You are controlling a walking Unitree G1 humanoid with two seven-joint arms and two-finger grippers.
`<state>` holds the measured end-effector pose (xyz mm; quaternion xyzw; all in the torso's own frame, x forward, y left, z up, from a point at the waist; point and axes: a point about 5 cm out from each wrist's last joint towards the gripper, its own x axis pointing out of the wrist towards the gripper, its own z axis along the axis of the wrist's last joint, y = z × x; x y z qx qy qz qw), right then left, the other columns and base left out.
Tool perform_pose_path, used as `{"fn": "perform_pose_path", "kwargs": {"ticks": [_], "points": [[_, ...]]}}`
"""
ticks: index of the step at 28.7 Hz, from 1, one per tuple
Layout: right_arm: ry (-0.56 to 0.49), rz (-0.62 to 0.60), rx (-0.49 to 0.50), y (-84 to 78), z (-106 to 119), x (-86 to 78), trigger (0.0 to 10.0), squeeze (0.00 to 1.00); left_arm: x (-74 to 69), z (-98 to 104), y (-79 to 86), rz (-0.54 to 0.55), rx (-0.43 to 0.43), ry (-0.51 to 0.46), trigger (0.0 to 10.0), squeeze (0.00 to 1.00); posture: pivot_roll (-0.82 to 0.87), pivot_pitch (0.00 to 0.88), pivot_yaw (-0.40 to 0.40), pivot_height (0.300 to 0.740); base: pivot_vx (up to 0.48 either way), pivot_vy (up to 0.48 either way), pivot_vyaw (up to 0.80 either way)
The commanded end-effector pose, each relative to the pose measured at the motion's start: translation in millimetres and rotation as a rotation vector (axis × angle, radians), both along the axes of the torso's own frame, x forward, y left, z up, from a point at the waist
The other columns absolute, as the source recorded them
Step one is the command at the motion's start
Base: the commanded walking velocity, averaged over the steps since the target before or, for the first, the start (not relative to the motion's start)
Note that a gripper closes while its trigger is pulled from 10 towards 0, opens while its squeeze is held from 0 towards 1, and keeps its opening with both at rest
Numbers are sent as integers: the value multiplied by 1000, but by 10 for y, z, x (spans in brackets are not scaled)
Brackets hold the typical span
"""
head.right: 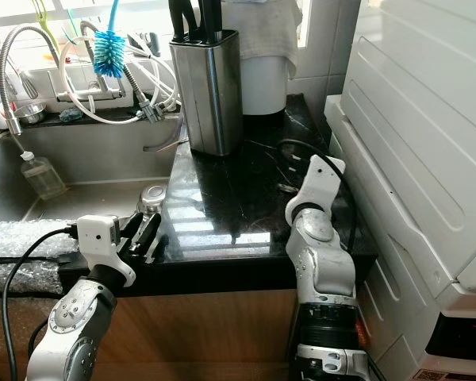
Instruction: Kitchen organization
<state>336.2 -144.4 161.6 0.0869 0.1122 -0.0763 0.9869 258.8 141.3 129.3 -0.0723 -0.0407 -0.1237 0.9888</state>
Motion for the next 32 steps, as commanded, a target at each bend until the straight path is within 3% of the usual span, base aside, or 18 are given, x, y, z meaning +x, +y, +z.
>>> {"fn": "perform_pose_path", "kwargs": {"ticks": [1,5,6,7,9,10,11,22,32], "points": [[-33,22,3,57,80,15,0,0,-19,-96,1,-11,5,56,10000,0,-42,0,88,740,0,0,0],[-52,8,-23,35,104,18,0,0,-16,-92,1,-12,5,54,10000,0,-44,0,89,740,0,0,0],[-58,0,-36,24,120,21,6118,0,-15,-91,1,-12,5,54,10000,0,-44,0,90,740,0,0,0],[-67,-19,-37,2,160,29,10000,0,-11,-89,2,-12,6,54,10000,0,-46,0,90,740,0,0,0],[-53,-60,-47,-45,196,39,10000,0,-6,-87,3,-13,6,54,10000,0,-52,0,92,740,0,0,0],[-49,-76,-39,-64,216,51,10000,384,-2,-86,4,-13,6,54,10000,0,-58,0,94,740,0,0,0],[-49,-84,-35,-80,233,65,10000,1000,0,-86,4,-13,6,54,10000,0,-58,0,94,740,0,0,0],[-48,27,-96,-143,352,218,10000,1000,14,-86,-7,-13,2,54,10000,0,-57,0,86,740,0,0,0],[-11,-7,-57,-200,343,247,10000,1000,9,-96,-11,-14,1,57,10000,0,-60,0,88,740,0,0,0]]}}
